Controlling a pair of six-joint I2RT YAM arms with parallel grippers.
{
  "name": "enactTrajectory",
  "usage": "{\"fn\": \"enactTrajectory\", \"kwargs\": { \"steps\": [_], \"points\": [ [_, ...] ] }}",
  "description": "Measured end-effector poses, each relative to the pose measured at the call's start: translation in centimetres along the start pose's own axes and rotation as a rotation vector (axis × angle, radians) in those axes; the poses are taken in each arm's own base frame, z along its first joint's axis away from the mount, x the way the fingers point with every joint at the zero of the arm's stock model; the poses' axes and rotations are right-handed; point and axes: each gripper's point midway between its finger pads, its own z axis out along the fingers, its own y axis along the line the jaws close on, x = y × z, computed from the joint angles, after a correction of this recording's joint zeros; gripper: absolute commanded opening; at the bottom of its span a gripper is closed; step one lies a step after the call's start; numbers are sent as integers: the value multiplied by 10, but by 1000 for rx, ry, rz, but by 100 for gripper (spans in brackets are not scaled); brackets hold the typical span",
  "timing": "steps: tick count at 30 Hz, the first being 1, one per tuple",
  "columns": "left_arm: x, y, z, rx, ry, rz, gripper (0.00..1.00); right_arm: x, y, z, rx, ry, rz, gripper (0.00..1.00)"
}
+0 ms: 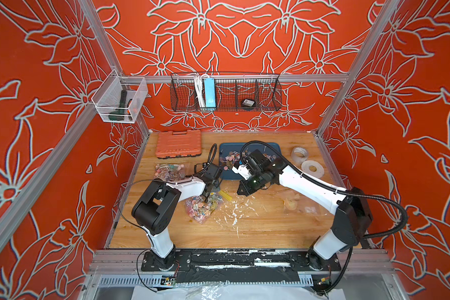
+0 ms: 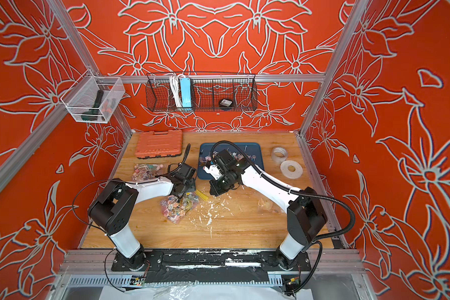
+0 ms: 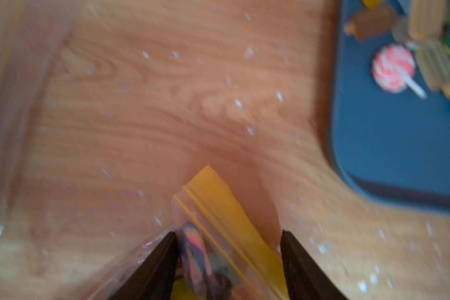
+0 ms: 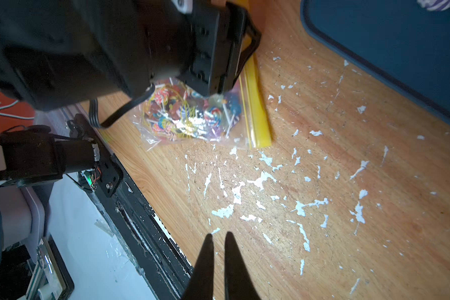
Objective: Pour candies out of the ziploc bag
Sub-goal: Move the ziploc bag to the center of the board.
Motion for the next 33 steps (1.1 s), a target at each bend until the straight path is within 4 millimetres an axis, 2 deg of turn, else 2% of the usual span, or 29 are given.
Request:
{"fn": "enactTrajectory", "kwargs": {
  "steps": [7, 14, 18, 21, 25, 29, 31, 33],
  "points": [
    [31, -49, -16, 132, 36, 64, 64, 1, -7, -13, 64, -32, 22, 12],
    [63, -103, -33, 293, 107, 137, 64, 13, -20, -22, 124, -51, 70, 12],
    [75, -118, -40, 357, 143, 157, 64, 21, -33, -33, 148, -76, 120, 12],
    [80, -120, -44, 363, 156, 160, 64, 27, -49, -46, 174, -117, 181, 12],
    [72, -111, -58, 306, 139, 163, 65, 38, -74, -62, 200, -180, 282, 12],
    [41, -114, -97, 282, 36, 166, 65, 55, -101, -64, 230, -198, 380, 12],
    [31, -118, -119, 286, -12, 174, 58, 62, -110, -61, 240, -188, 408, 12],
    [33, -120, -138, 291, -42, 199, 49, 68, -114, -57, 245, -176, 420, 12]
  ]
}}
